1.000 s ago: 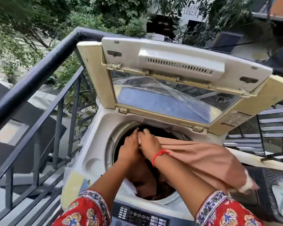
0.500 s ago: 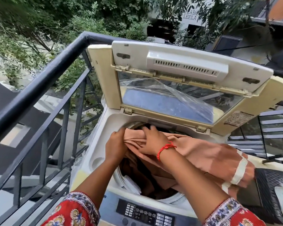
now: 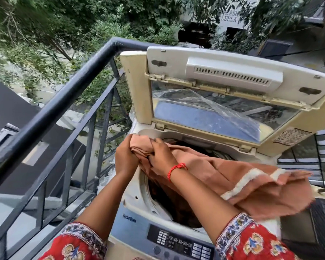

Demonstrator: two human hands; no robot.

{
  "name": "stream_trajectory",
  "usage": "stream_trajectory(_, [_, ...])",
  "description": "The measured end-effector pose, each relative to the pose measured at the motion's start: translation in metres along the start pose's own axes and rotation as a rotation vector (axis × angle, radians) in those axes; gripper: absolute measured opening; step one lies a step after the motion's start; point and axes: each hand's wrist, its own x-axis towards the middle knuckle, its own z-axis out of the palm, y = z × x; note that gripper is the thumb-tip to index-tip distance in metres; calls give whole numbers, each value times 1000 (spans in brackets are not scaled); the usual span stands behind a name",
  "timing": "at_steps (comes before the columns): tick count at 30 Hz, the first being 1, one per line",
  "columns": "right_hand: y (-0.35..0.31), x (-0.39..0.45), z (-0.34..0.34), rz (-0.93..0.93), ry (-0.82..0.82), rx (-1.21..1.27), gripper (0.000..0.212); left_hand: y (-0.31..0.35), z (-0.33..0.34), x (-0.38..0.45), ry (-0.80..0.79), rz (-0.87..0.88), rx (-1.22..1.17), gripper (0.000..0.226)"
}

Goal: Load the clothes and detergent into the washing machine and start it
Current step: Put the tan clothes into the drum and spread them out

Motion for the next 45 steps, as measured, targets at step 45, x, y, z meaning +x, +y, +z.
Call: stream_trajectory(45, [149, 18, -58, 748, 778, 1839, 24, 60, 207, -8, -199, -1026, -1154, 33])
